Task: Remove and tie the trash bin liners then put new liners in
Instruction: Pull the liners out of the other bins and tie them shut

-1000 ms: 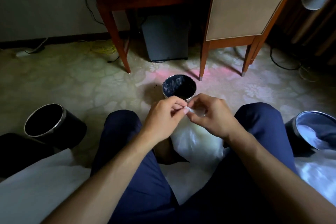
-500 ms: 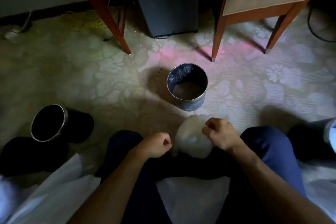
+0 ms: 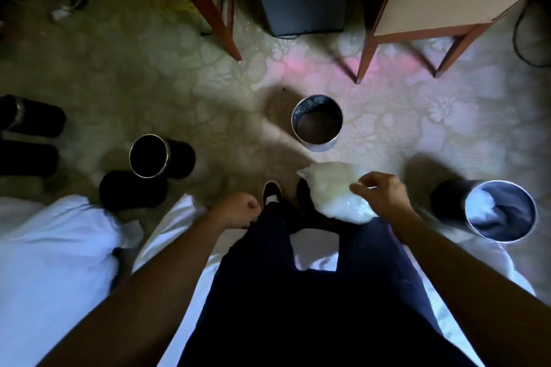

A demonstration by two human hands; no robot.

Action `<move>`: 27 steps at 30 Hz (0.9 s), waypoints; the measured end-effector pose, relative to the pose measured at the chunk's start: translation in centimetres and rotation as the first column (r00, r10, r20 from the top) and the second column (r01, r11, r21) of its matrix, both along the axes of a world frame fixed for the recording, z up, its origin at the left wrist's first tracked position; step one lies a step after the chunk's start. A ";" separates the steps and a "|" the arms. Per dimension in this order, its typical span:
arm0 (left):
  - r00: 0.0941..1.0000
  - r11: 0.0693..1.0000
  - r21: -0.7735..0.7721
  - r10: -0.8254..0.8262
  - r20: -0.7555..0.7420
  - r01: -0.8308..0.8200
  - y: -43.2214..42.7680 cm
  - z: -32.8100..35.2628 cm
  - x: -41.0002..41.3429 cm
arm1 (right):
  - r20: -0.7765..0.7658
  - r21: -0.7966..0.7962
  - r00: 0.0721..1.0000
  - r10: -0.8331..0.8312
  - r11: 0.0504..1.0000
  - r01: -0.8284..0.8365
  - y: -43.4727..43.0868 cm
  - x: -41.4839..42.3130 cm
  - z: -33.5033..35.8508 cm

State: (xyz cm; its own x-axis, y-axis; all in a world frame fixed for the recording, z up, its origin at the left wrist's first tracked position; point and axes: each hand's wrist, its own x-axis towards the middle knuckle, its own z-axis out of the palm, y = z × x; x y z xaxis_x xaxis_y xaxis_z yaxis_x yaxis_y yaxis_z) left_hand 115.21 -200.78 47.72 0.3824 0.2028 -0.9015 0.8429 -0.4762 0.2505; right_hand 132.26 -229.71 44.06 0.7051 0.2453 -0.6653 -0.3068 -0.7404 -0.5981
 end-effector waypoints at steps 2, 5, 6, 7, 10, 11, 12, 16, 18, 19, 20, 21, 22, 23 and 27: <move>0.994 0.994 0.018 0.106 0.023 -0.107 0.5 1.8 0.2 | 0.010 0.019 0.999 -0.052 0.998 0.052 0.0 0.5 0.8; 0.977 0.977 0.067 0.199 0.074 -0.204 1.1 3.9 0.1 | -0.027 0.025 0.997 -0.074 0.997 0.074 0.9 1.4 0.9; 0.972 0.970 0.083 0.220 0.086 -0.227 1.3 4.5 -0.1 | -0.051 0.045 0.997 -0.052 0.998 0.055 1.5 1.6 0.8; 0.962 0.961 0.092 0.253 0.104 -0.262 1.5 4.9 -0.7 | -0.077 0.063 0.997 -0.008 0.998 0.012 2.2 1.8 0.9; 0.949 0.944 0.127 0.289 0.129 -0.305 1.5 5.7 -2.5 | -0.080 0.116 0.987 0.138 0.985 -0.128 4.3 2.4 1.5; 0.936 0.929 0.138 0.324 0.137 -0.342 1.4 5.9 -3.2 | -0.076 0.135 0.977 0.197 0.973 -0.186 5.2 2.6 1.8; 0.920 0.913 0.137 0.365 0.141 -0.383 1.2 6.0 -4.0 | -0.073 0.154 0.966 0.246 0.960 -0.233 6.3 2.7 2.2; 0.866 0.866 0.108 0.465 0.183 -0.488 0.5 6.0 -6.7 | -0.039 0.220 0.914 0.404 0.895 -0.387 11.6 3.5 3.5; 0.861 0.862 0.105 0.473 0.186 -0.496 1.1 5.8 -8.1 | -0.013 0.244 0.894 0.448 0.868 -0.432 14.6 3.4 3.9; 0.867 0.868 0.105 0.464 0.181 -0.486 1.9 5.5 -8.9 | -0.001 0.251 0.885 0.466 0.856 -0.451 16.1 3.4 4.0; 0.877 0.877 0.103 0.450 0.171 -0.470 2.9 5.1 -9.6 | 0.014 0.248 0.876 0.483 0.847 -0.471 17.6 3.4 4.1; 0.885 0.885 0.097 0.438 0.159 -0.455 4.1 4.7 -10.3 | 0.029 0.239 0.867 0.497 0.839 -0.489 19.0 3.3 4.3; 0.893 0.894 0.090 0.424 0.150 -0.439 5.6 4.3 -11.0 | 0.043 0.228 0.859 0.511 0.832 -0.506 20.3 3.1 4.6; 0.901 0.902 0.083 0.408 0.147 -0.423 7.3 3.8 -11.6 | 0.063 0.210 0.850 0.522 0.826 -0.523 21.6 2.8 4.8; 0.955 0.961 0.076 0.250 0.160 -0.264 15.6 1.6 -13.3 | 0.102 0.109 0.852 0.513 0.846 -0.522 26.3 0.7 6.3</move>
